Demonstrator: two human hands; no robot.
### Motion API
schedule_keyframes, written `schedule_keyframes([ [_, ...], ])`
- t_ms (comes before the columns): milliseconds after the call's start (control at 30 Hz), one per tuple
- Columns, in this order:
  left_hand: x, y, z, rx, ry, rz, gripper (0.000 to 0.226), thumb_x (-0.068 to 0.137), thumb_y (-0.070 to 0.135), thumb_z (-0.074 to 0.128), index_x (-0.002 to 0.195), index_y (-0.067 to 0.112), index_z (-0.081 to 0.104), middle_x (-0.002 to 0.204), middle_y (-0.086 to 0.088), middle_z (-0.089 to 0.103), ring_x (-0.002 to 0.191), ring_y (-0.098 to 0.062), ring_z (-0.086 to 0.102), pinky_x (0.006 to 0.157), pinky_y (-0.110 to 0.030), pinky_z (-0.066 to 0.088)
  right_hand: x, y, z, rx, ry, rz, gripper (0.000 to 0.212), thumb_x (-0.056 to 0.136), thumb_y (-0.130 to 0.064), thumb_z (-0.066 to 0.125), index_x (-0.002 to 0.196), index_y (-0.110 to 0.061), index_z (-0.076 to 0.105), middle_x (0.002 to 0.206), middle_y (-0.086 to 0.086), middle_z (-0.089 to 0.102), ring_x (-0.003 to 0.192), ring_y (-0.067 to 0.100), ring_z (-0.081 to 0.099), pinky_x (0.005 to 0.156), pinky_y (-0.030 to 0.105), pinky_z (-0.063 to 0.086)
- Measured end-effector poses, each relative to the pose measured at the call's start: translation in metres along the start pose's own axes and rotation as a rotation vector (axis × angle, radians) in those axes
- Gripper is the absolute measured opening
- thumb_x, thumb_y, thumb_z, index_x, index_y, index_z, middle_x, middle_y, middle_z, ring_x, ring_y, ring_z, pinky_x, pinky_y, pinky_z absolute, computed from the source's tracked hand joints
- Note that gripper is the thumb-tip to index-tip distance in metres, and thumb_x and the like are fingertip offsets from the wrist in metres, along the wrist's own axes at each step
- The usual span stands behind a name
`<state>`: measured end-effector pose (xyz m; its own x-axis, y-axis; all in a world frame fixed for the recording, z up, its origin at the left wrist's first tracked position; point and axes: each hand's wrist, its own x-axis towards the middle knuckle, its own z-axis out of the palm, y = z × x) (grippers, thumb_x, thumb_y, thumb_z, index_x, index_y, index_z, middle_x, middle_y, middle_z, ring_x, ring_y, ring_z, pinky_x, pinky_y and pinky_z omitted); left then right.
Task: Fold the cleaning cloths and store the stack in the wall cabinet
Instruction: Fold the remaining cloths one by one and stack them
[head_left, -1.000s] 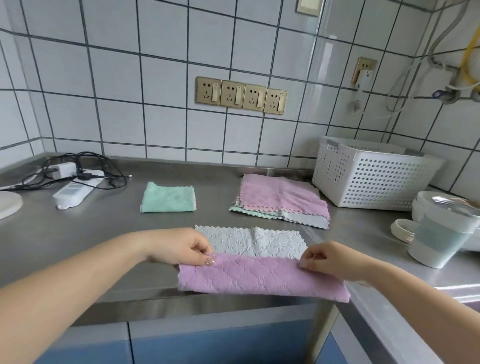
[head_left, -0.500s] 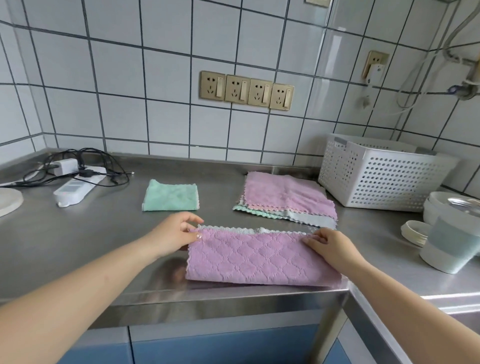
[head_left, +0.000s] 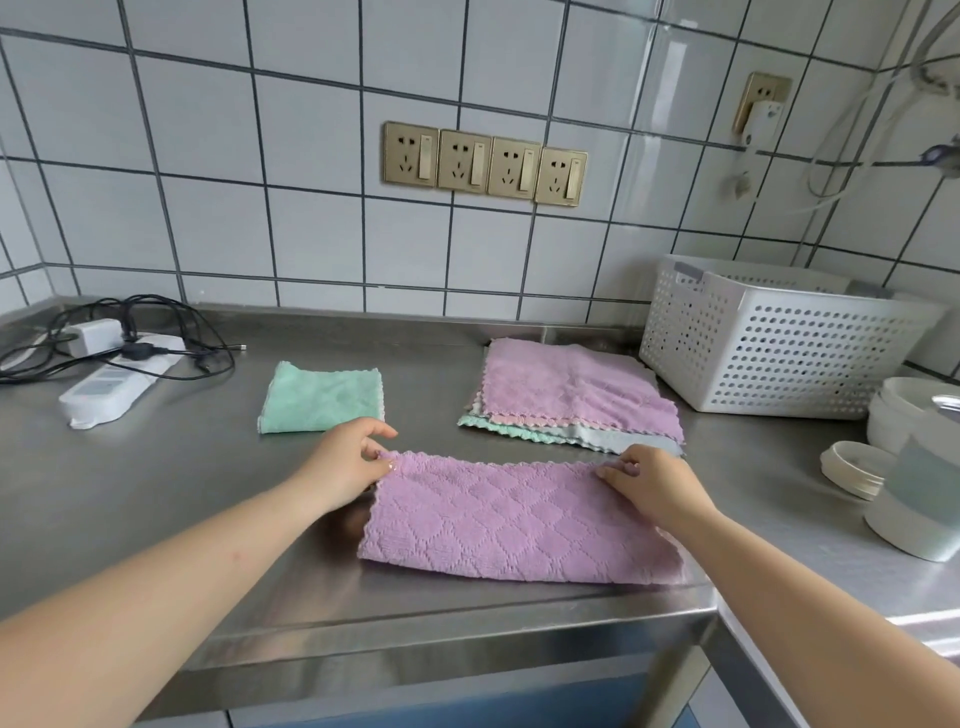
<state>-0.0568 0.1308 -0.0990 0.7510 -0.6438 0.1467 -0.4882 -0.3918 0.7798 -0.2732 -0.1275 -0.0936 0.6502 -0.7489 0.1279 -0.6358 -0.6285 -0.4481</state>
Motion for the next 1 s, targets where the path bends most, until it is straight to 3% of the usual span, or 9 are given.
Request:
schedule_keyframes([
  [167,0.007,-0.007,0.003,0.071,-0.022,-0.032,0.037,0.082,0.004,0.066,0.117,0.012,0.057,0.093,-0.005,0.066,0.081,-0.018,0.059,0.075,-0.026,0.039,0.009,0.003,0.008,-0.027,0.015,0.017,0.034,0.088,-0.041,0.06,0.07,-0.014,0.047,0.072,0.002,0.06,0.074,0.026,0.056,0.054,0.029,0.035],
  [267,0.007,-0.002,-0.001,0.187,0.018,0.021,0.038,0.083,0.011,0.066,0.12,0.013,0.057,0.107,-0.003,0.061,0.08,-0.015,0.057,0.077,-0.024,0.04,0.009,-0.001,0.006,-0.019,0.052,0.037,0.025,0.089,-0.038,0.058,0.097,-0.015,0.058,0.098,0.005,0.066,0.086,0.025,0.058,0.065,0.03,0.042],
  [400,-0.008,0.027,0.0,0.414,0.043,0.241,0.039,0.091,0.023,0.057,0.128,0.013,0.056,0.129,-0.005,0.055,0.117,-0.022,0.05,0.1,-0.027,0.035,-0.007,-0.027,0.003,-0.021,0.127,-0.115,0.037,0.094,-0.034,0.052,0.127,-0.019,0.054,0.135,0.003,0.049,0.113,0.022,0.054,0.089,0.034,0.046],
  [533,-0.031,0.064,0.039,0.553,-0.188,0.364,0.041,0.097,0.028,0.035,0.13,0.009,0.05,0.139,-0.005,0.048,0.132,-0.02,0.039,0.106,-0.026,0.023,-0.038,-0.074,0.028,-0.145,-0.131,-0.326,0.041,0.096,-0.032,0.043,0.136,-0.022,0.046,0.148,0.0,0.037,0.134,0.021,0.037,0.111,0.044,0.031],
  [667,-0.035,0.055,0.077,0.7,-0.222,0.325,0.046,0.1,0.025,0.03,0.144,0.012,0.03,0.154,-0.004,0.027,0.143,-0.016,0.021,0.117,-0.029,0.014,-0.061,-0.083,0.057,-0.256,-0.211,-0.391,0.055,0.095,-0.046,0.019,0.146,-0.028,0.028,0.157,-0.007,0.021,0.145,0.012,0.013,0.116,0.045,0.012],
  [767,-0.039,0.043,0.08,0.731,-0.23,0.266,0.05,0.101,0.029,0.023,0.149,0.016,0.018,0.158,0.0,0.01,0.146,-0.014,0.008,0.119,-0.035,0.009,-0.061,-0.068,0.061,-0.304,-0.175,-0.407,0.089,0.071,-0.063,-0.006,0.148,-0.029,0.023,0.159,-0.005,0.015,0.146,0.013,0.01,0.117,0.043,0.012],
  [867,-0.042,0.039,0.074,0.749,-0.247,0.217,0.052,0.101,0.036,0.021,0.15,0.021,0.013,0.159,0.003,0.002,0.146,-0.014,0.002,0.118,-0.035,0.002,-0.055,-0.055,0.052,-0.328,-0.216,-0.352,0.091,0.074,-0.081,0.004,0.15,-0.032,0.015,0.16,-0.004,0.01,0.147,0.014,0.005,0.119,0.043,0.006],
  [933,-0.042,0.037,0.07,0.77,-0.264,0.184,0.053,0.101,0.038,0.019,0.15,0.023,0.009,0.159,0.003,-0.001,0.146,-0.015,-0.001,0.118,-0.035,0.0,-0.053,-0.048,0.043,-0.363,-0.258,-0.309,0.095,0.068,-0.081,0.001,0.15,-0.034,0.011,0.16,-0.004,0.007,0.147,0.014,0.002,0.119,0.042,0.003],
  [1000,-0.042,0.033,0.065,0.792,-0.277,0.152,0.053,0.101,0.04,0.017,0.15,0.024,0.007,0.159,0.003,-0.003,0.146,-0.016,-0.003,0.118,-0.037,-0.001,-0.05,-0.038,0.036,-0.401,-0.266,-0.276,0.087,0.075,-0.078,0.004,0.151,-0.035,0.007,0.16,-0.003,0.005,0.147,0.015,0.0,0.119,0.042,0.001],
])
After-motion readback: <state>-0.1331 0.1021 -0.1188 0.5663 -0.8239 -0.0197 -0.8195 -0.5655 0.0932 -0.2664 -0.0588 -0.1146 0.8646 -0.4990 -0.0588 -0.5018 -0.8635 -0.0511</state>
